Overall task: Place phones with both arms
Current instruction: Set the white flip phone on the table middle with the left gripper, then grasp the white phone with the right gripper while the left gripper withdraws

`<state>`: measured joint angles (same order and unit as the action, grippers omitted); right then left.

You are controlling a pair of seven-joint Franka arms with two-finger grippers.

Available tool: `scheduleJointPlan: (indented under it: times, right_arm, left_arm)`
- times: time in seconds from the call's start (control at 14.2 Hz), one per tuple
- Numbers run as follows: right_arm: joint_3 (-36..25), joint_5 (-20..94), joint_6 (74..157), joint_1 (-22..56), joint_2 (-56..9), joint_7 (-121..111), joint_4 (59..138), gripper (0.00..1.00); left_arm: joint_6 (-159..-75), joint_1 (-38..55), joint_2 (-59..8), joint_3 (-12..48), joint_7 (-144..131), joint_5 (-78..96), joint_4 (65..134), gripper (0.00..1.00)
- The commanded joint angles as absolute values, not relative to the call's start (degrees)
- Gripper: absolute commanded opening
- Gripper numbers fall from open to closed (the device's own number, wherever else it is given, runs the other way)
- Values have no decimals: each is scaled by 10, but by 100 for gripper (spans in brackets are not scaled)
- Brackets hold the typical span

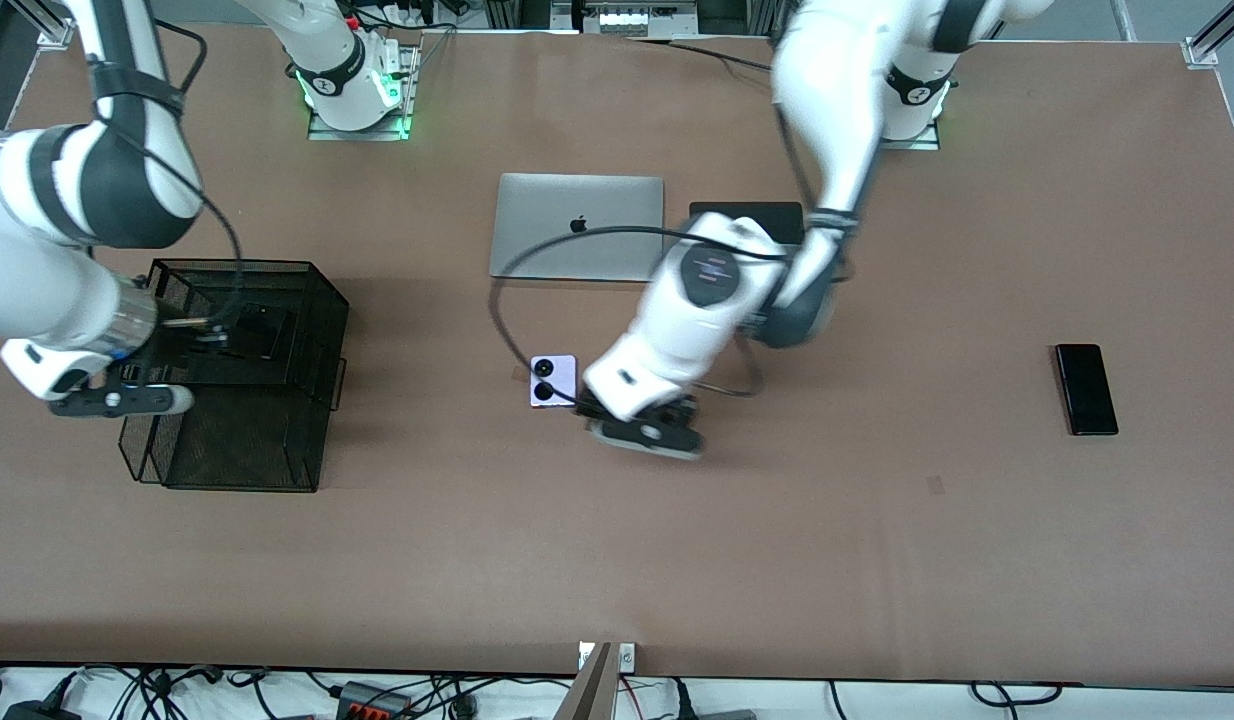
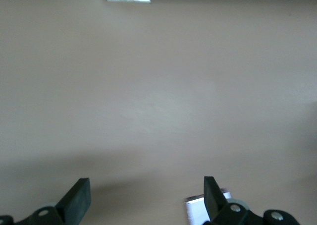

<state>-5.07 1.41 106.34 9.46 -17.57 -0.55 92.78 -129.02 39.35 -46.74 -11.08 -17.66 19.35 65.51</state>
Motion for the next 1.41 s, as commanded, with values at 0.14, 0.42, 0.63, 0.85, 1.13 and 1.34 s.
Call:
scheduleJointPlan:
  times: [0.14,0.42,0.63,0.85,1.13,1.34]
  right_arm:
    - [-52,18,1106,169,-220,-11,912,100]
    - [-52,18,1193,254,-270,1,912,100]
    - [-52,26,1226,296,-303,38,911,100]
    - [-52,33,1246,334,-340,79,904,100]
    - [-52,33,1309,375,-387,184,902,100]
    - [-52,33,1330,386,-423,217,877,100]
  left_arm:
    - [-1233,236,-298,-24,-66,181,834,100]
    - [-1144,125,-238,-4,7,48,894,100]
    - [-1147,48,-202,3,31,24,978,100]
    - [-1150,-36,-207,3,61,22,995,100]
    - [-1178,-124,-252,4,157,18,993,100]
    - [-1260,-159,-286,4,256,18,995,100]
